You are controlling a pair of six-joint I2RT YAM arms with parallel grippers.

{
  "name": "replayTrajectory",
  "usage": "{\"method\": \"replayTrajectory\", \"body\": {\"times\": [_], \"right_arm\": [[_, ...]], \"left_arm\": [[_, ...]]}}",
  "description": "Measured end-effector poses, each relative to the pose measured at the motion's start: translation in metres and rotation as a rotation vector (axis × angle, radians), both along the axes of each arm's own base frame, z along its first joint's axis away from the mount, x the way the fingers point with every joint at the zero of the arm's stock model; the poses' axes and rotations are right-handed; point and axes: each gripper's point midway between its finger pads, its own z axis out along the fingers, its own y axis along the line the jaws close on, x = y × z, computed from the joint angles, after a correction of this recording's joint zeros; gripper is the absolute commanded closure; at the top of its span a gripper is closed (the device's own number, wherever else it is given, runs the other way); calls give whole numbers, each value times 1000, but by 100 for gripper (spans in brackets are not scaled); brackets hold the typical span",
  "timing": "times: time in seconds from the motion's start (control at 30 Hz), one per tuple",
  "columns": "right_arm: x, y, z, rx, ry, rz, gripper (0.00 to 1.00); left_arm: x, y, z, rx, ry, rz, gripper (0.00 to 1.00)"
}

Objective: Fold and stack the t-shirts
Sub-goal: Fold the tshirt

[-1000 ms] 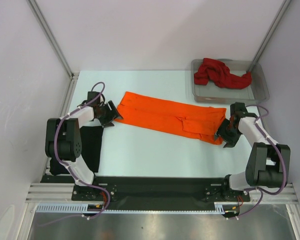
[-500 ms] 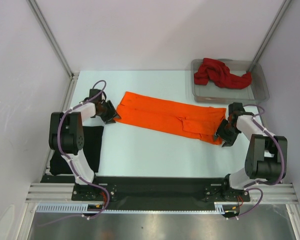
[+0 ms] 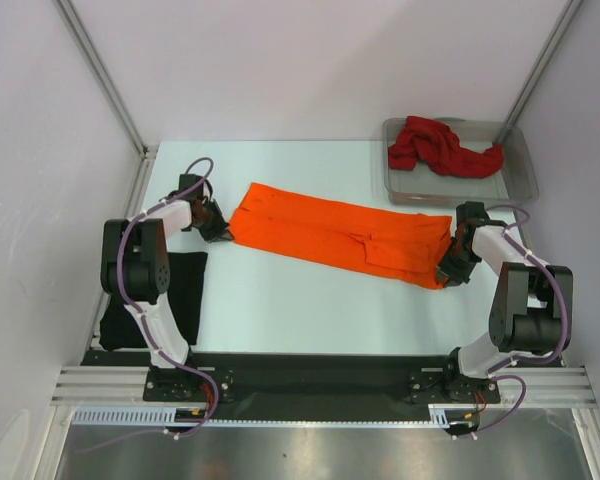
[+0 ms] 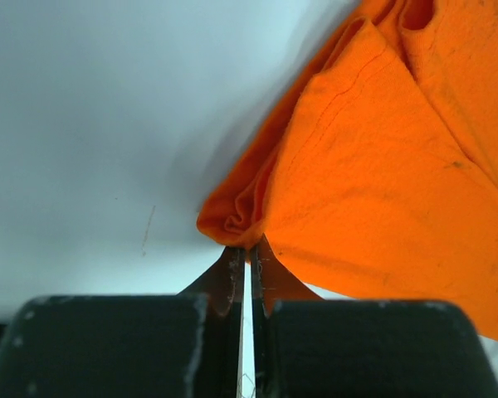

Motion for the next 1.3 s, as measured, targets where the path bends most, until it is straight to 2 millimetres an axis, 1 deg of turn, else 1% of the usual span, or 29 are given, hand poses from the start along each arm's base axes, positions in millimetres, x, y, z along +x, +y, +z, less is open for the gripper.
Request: {"method": "replayTrajectory", "body": {"times": [0.03, 0.1, 0.13, 0.3, 0.33, 0.37, 0.4, 0.5, 0.53, 0.6, 0.7, 0.8, 0.87, 1.03, 1.17, 1.3], "right_arm": [[0, -1, 0, -3, 3, 0, 86], [0, -2, 0, -9, 9, 2, 92], [0, -2, 0, -12, 11, 5, 99], [-3, -7, -3, -31, 32, 9, 100], [-4, -7, -4, -31, 34, 10, 99], [-4, -7, -4, -32, 35, 12, 94], [-4, -7, -4, -30, 36, 13, 81], [-6, -5, -3, -17, 41, 14, 57], [-7, -5, -2, -15, 41, 15, 47], [-7, -4, 4, -9, 23, 13, 43], [-2, -5, 17, 0, -16, 9, 45], [9, -6, 27, 15, -54, 2, 47], [11, -4, 29, 31, -64, -2, 48], [11, 1, 33, 65, -80, -13, 44], [12, 5, 35, 84, -85, -11, 42], [13, 6, 38, 94, -90, -9, 40]], "left_arm": [[0, 1, 0, 1, 1, 3, 100], [2, 4, 0, 2, 1, 7, 100], [3, 6, 0, 5, -1, 7, 100], [5, 11, 0, 19, -3, 4, 100], [5, 11, 0, 20, -4, 2, 100], [5, 11, 0, 21, -4, 2, 100], [5, 11, 0, 21, -4, 2, 100], [5, 11, 0, 21, -4, 2, 100], [5, 12, 0, 21, -4, 2, 100], [5, 12, 0, 22, -4, 3, 100], [4, 13, 0, 21, -7, 5, 100], [1, 13, 0, 22, -9, 6, 100], [-4, 13, 0, 24, -6, 6, 100], [-25, 9, 2, 57, 8, -9, 100], [-44, -3, 12, 90, -4, -52, 100], [-62, -12, 35, 107, -54, -82, 100]]}}
